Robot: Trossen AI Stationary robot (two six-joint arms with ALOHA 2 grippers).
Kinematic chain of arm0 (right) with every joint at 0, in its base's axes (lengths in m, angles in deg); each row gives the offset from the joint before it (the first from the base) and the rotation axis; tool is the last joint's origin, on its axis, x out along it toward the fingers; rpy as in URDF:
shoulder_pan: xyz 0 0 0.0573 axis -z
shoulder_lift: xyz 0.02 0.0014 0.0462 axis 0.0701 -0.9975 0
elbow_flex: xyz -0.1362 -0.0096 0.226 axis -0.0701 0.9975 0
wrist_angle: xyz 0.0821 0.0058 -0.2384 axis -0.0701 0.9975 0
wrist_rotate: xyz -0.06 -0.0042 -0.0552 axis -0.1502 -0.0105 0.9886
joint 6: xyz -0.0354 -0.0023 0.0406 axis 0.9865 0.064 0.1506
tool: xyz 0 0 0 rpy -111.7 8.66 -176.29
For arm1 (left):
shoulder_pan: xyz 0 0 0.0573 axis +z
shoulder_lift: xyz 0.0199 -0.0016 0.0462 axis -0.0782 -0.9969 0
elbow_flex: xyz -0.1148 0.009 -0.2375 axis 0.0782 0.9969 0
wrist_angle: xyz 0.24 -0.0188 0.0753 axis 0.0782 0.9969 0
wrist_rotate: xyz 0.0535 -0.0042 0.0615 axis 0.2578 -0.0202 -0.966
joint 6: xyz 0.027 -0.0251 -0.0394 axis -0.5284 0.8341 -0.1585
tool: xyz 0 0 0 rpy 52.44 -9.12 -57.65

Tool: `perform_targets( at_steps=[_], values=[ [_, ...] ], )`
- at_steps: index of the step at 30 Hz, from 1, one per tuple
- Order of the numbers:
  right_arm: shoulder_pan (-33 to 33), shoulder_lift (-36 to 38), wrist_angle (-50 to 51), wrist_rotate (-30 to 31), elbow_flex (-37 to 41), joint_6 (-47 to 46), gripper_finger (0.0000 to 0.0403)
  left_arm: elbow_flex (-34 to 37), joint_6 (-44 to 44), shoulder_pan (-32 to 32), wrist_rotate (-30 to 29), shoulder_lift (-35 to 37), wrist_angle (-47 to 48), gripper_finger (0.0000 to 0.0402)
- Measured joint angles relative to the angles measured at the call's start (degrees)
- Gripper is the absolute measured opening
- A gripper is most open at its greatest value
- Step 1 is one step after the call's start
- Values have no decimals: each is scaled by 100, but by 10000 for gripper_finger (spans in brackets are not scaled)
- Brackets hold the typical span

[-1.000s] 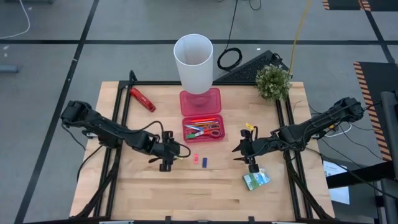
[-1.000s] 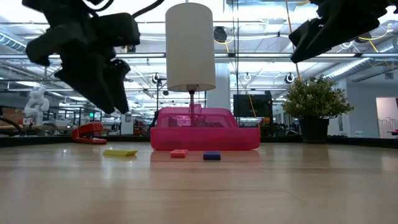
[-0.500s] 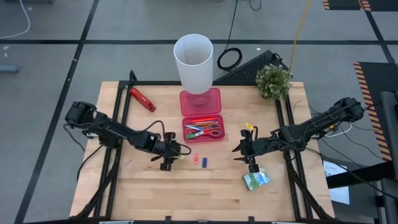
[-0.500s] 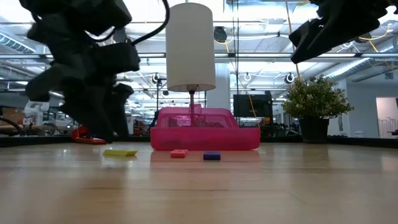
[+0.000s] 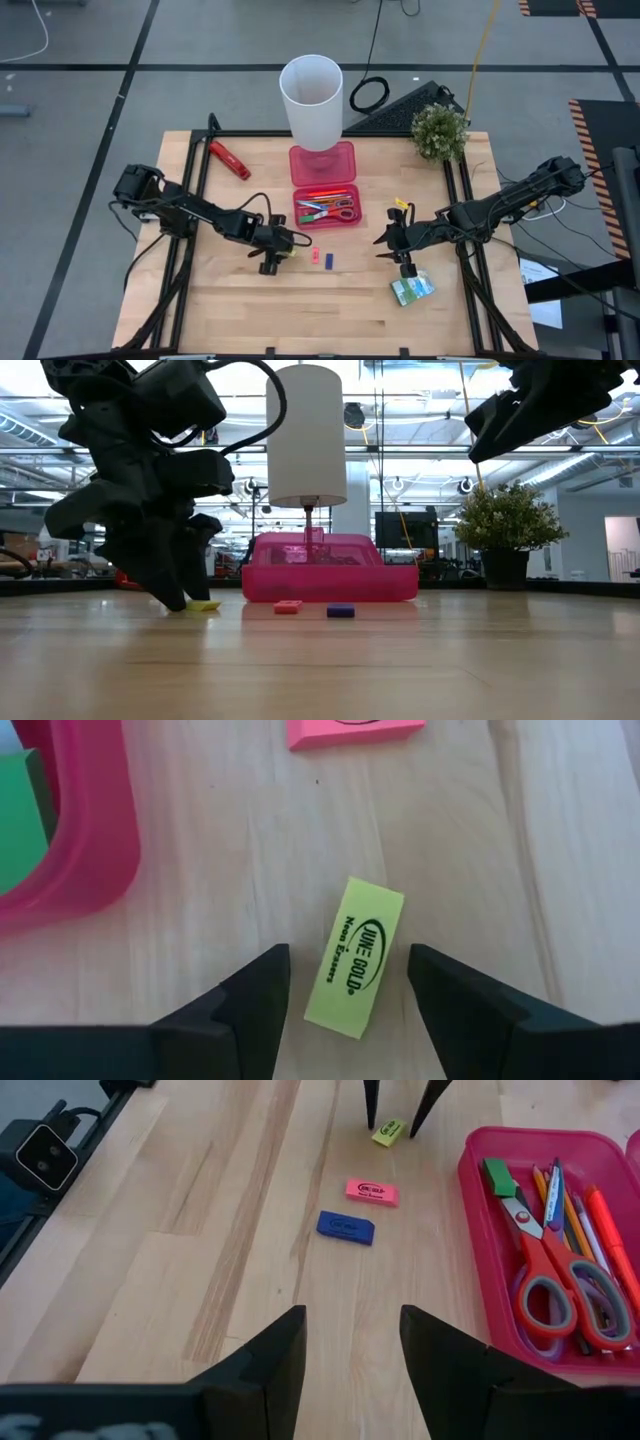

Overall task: Pack school essentials
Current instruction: Put the light green eraser into the pink supply box

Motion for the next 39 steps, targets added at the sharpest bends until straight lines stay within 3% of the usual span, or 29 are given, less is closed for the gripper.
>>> perform_targets(
  at_steps=[6, 19, 32, 39],
  values=[
    [0, 0, 0, 0, 0, 0, 155, 2, 36, -39, -58, -8, -7, 204],
    [0, 0, 0, 0, 0, 0, 155, 7, 36, -39, 108, -21, -33, 93],
    [0, 0, 3, -1, 0, 0, 155, -401, 77, -32, 48, 461, 44, 97],
    [0, 0, 0, 0, 0, 2, 155, -727, -377, 89, -817, 805, -14, 98]
  ],
)
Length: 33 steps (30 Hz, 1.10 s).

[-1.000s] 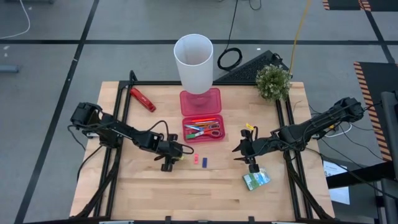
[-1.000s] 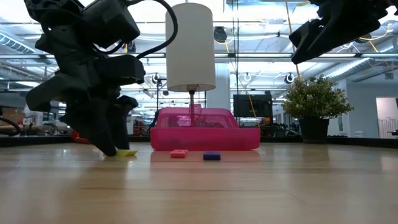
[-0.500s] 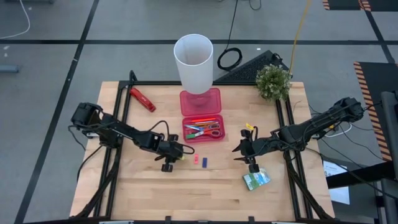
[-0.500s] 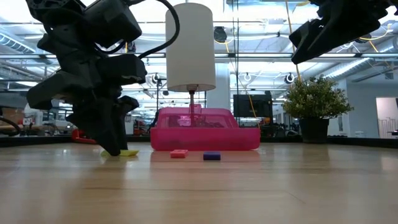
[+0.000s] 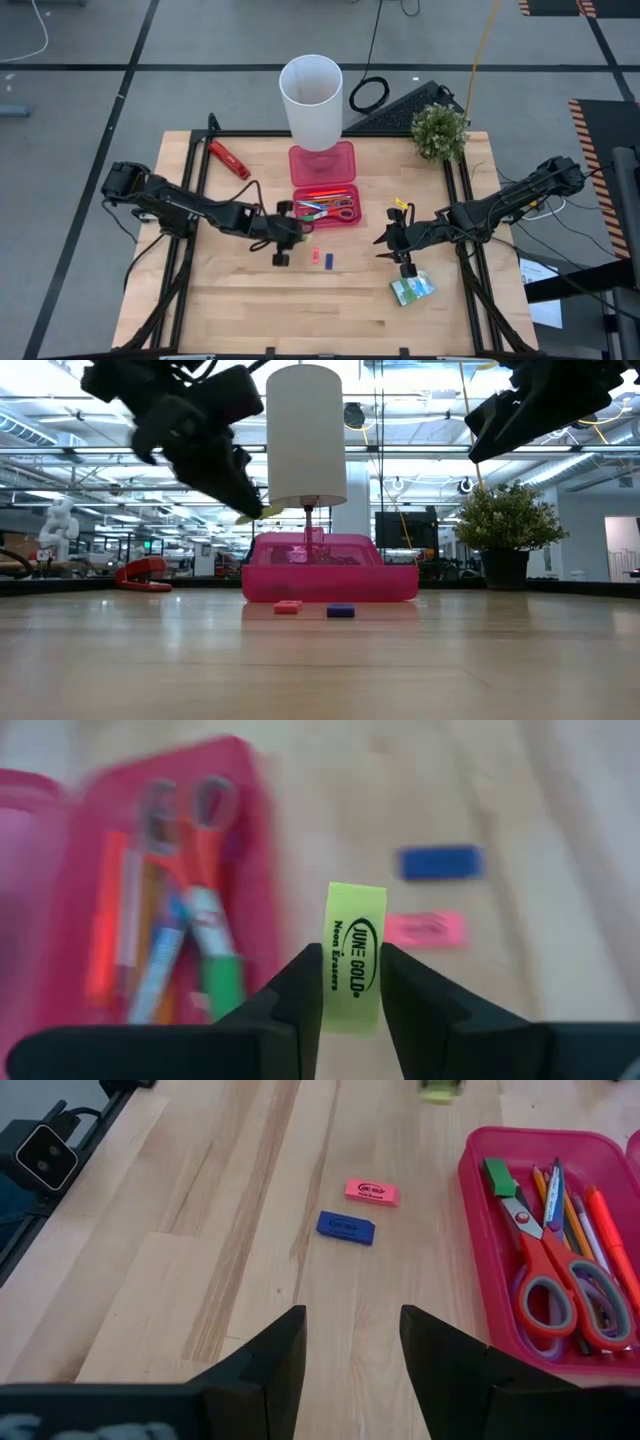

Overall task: Pack school essentials
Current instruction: Put the light green eraser into the pink supply box, then put the pink eraser into the pink supply box

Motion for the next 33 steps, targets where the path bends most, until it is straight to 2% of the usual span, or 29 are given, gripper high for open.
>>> perform_targets(
  at_steps=[4, 7, 16, 22, 26, 33],
  values=[
    [0, 2, -4, -1, 0, 0, 155, -122, -157, 278, -526, -4, -253, 97],
    [0, 1, -4, -2, 0, 0, 155, -130, -140, 574, -644, -45, -658, 97],
    [0, 0, -2, -2, 0, 0, 155, -119, 235, 1216, -538, -225, -733, 97],
    [0, 1, -20, 20, 0, -1, 155, -119, 236, 1286, -233, -654, -903, 97],
    [0, 2, -39, 250, 0, 0, 155, -125, 239, 1268, -98, -870, -916, 98],
    [4, 0, -150, 299, 0, 39, 155, -125, 310, 1220, -39, -1040, -684, 135]
  ],
)
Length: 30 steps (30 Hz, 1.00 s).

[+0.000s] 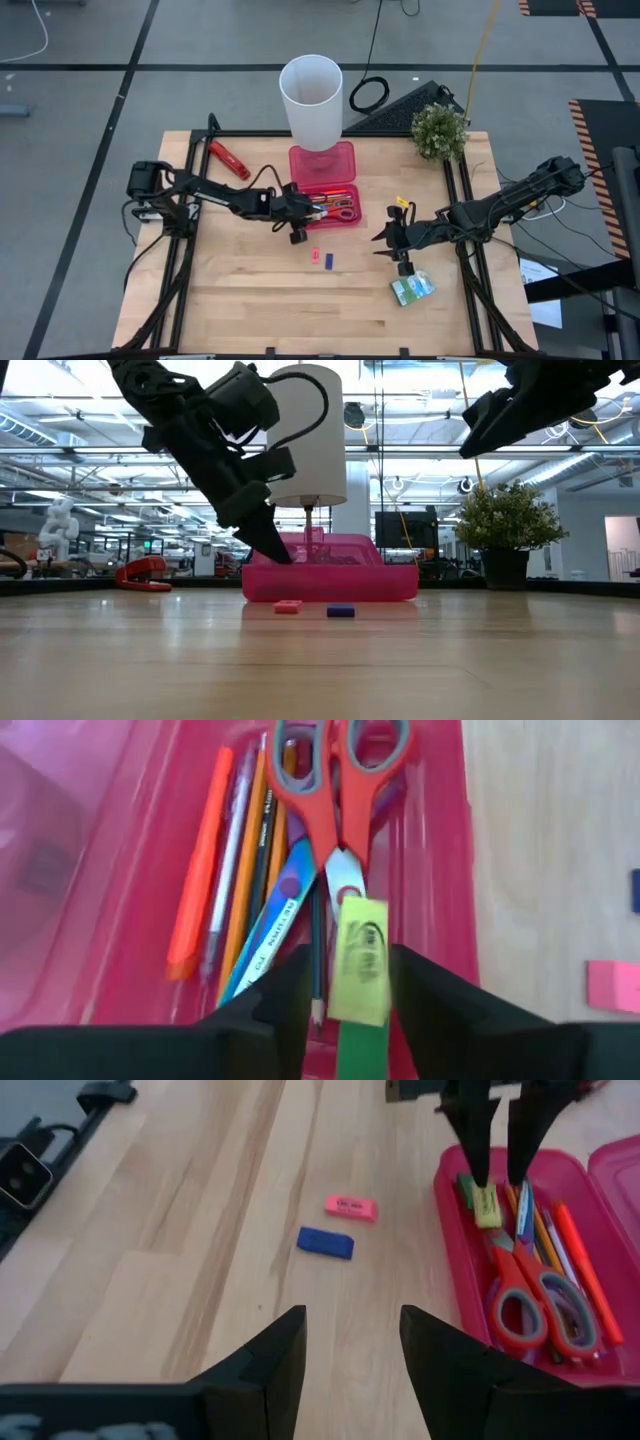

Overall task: Pack school essentials
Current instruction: Put the pink eraser into the pink supply box

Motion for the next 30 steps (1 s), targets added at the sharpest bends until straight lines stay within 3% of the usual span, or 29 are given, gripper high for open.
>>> perform_targets(
  at_steps=[8, 18, 30],
  values=[
    [-4, 0, -214, -22, 0, 86, 155, 0, 457, -9, -134, 134, 99, 201],
    [-4, -2, -248, -17, 0, 82, 155, -2, 814, -581, -185, 929, 104, 212],
    [-4, -2, -247, -7, 0, 91, 155, -6, 1746, -2249, -2130, 865, -17, 211]
  ],
)
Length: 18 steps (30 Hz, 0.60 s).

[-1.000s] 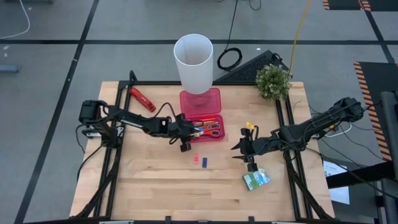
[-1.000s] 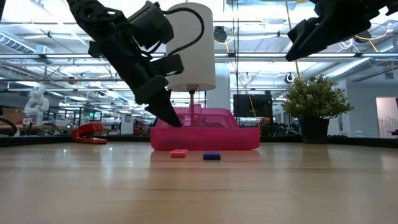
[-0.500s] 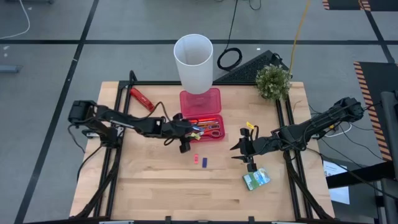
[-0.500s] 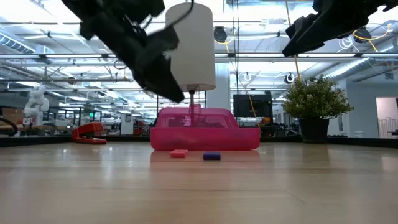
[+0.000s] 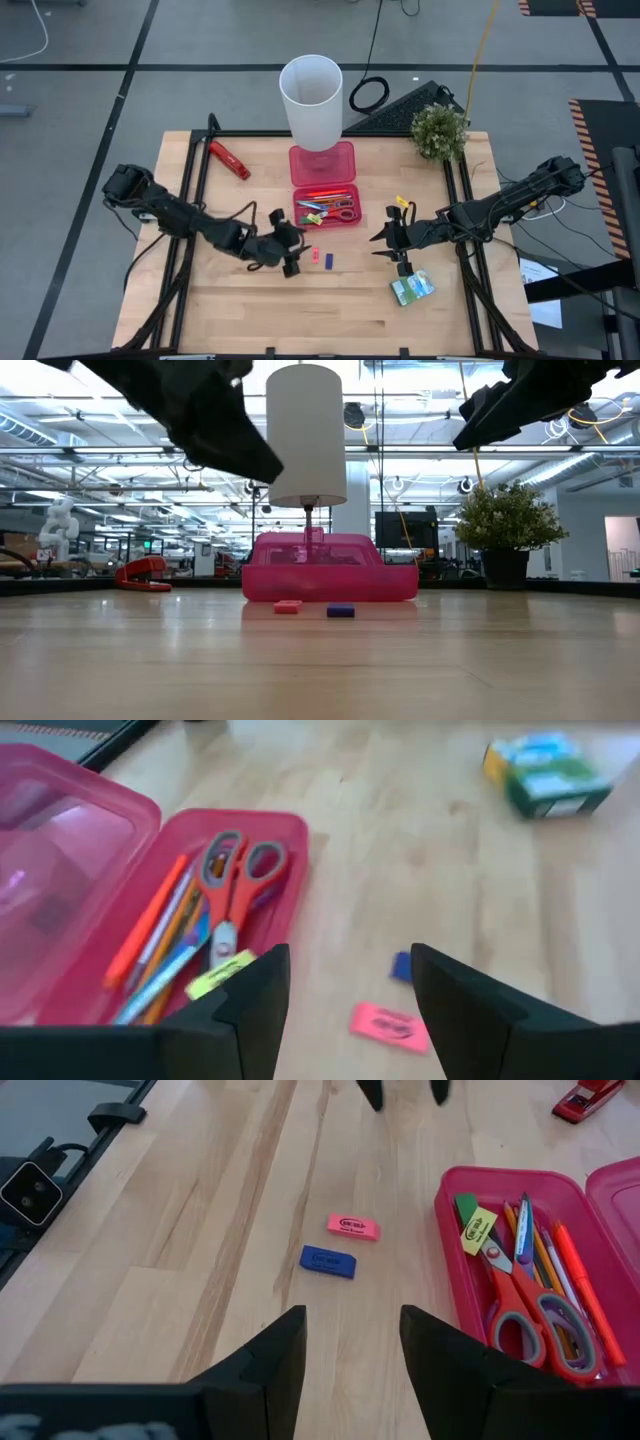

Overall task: Pack school essentials
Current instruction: Put the pink eraser into the pink supply box

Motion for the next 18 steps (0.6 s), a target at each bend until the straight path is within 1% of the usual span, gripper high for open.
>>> perform_targets(
  at_steps=[4, 7, 15, 18],
  values=[
    [0, 0, 2, 2, 0, 14, 155, 4, 560, -252, -126, -43, 29, 211],
    [0, 0, 2, 2, 0, 14, 155, 2, 878, -316, -149, -34, -3, 211],
    [0, 0, 2, 2, 0, 14, 155, 2, 1315, -342, -119, -39, -9, 211],
    [0, 0, 1, 2, 0, 16, 155, -52, 1549, -351, -12, -203, 91, 211]
  ],
)
